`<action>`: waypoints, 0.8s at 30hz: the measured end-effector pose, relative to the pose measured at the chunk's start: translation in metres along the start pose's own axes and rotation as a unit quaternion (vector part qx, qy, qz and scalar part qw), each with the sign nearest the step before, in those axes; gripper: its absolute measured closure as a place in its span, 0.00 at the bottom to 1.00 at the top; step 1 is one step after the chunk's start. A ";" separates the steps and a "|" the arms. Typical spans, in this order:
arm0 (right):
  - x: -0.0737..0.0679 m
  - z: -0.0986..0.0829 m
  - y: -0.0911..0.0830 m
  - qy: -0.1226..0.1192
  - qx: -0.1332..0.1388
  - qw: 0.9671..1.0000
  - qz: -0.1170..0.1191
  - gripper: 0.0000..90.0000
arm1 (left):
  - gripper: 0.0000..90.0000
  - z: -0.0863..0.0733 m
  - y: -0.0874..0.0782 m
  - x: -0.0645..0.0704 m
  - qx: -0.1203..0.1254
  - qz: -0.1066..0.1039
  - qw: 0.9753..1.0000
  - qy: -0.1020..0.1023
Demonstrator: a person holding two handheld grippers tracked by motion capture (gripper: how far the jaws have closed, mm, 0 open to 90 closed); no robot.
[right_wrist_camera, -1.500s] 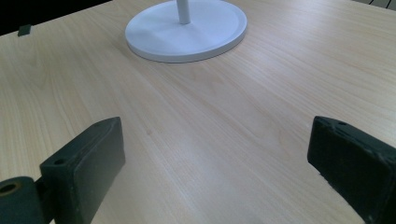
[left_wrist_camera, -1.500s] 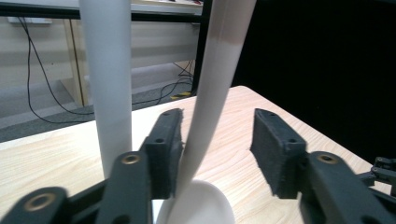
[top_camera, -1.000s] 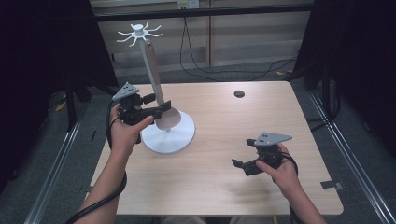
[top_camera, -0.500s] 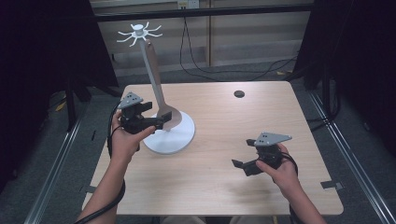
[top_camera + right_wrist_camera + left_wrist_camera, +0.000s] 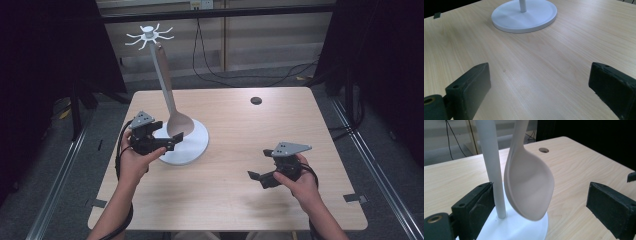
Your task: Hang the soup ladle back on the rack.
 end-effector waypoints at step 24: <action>0.000 -0.002 0.000 -0.003 -0.003 1.000 0.000 0.04 | 0.07 -0.055 0.004 0.007 -0.019 0.012 1.000 0.006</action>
Point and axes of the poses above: each handheld gripper's, and its own axes: y roughly forward along the jaws, z roughly out of its top, x roughly to its right, the point moved 9 cm from there along y, roughly forward along the jaws, and after that the axes turned 4 degrees about y, right-handed, at the moved point
